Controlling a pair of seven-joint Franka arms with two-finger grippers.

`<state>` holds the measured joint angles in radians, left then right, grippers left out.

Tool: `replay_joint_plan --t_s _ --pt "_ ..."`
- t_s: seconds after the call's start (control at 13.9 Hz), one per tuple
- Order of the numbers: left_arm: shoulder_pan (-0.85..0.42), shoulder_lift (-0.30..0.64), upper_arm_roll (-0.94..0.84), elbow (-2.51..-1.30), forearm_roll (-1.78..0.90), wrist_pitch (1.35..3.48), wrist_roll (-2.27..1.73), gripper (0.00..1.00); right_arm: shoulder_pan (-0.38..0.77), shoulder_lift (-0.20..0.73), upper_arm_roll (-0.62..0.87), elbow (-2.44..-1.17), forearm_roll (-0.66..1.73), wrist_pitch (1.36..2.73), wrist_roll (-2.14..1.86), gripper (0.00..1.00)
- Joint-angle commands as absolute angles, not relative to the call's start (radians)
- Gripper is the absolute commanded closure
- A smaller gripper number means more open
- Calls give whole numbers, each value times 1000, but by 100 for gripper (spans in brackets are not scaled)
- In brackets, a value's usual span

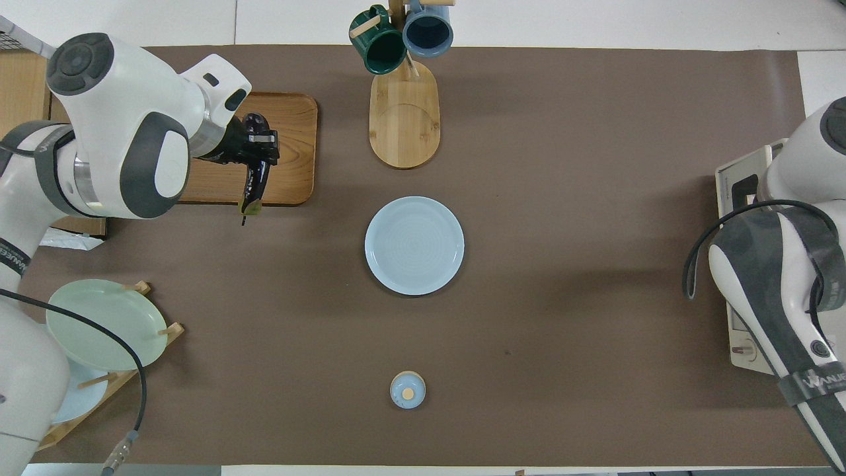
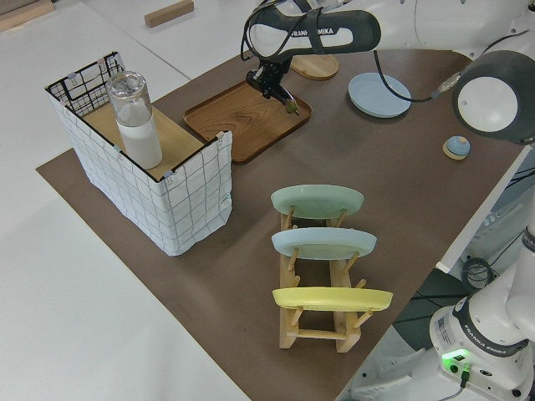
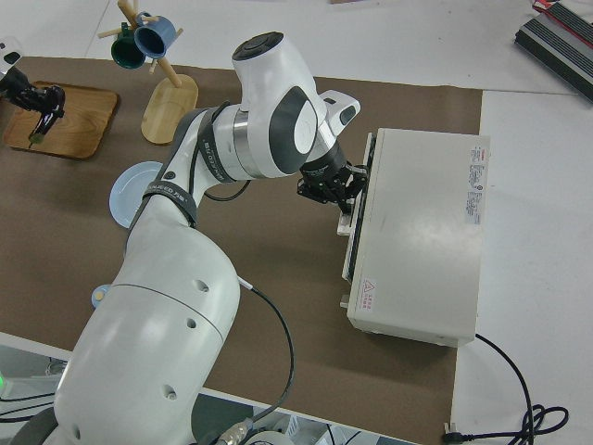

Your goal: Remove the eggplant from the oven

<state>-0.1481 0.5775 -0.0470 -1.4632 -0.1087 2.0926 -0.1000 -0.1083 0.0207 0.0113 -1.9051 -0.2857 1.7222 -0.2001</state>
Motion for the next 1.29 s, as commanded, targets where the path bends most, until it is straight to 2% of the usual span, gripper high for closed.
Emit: replay_joint_plan --t_s 0.0,0.29,0.36,0.43,0.5,0.57,0.65,0.93,1.22 --pt "-126 614 -54 -1471 -71 2160 -77 100 -120 -17 18 -1859 -249 1660 -238 100" --pt "-126 604 -54 -1505 -72 2189 -60 100 -92 -31 26 -1792 -203 1631 -236 100" --pt "-123 603 -54 -1505 -72 2187 -43 100 -84 -25 28 -1773 -175 1632 -233 84" --pt "-123 601 -54 -1505 -72 2181 -40 86 -74 -23 28 -1770 -167 1629 -236 64" --pt "-126 601 -54 -1503 -72 2178 -38 1 -74 -23 26 -1770 -147 1631 -236 37" --pt "-126 601 -54 -1502 -72 2175 -38 0 -80 -25 26 -1769 -128 1628 -235 3" --pt "-124 601 -54 -1499 -72 2171 -37 0 -83 -28 25 -1766 -106 1623 -232 0" --pt "-127 595 -54 -1457 -61 2118 -46 0 -83 -32 23 -1755 -100 1600 -225 0" --pt "-120 487 -54 -1468 -63 2059 -92 0 -60 -37 29 -1749 -38 1597 -212 0"
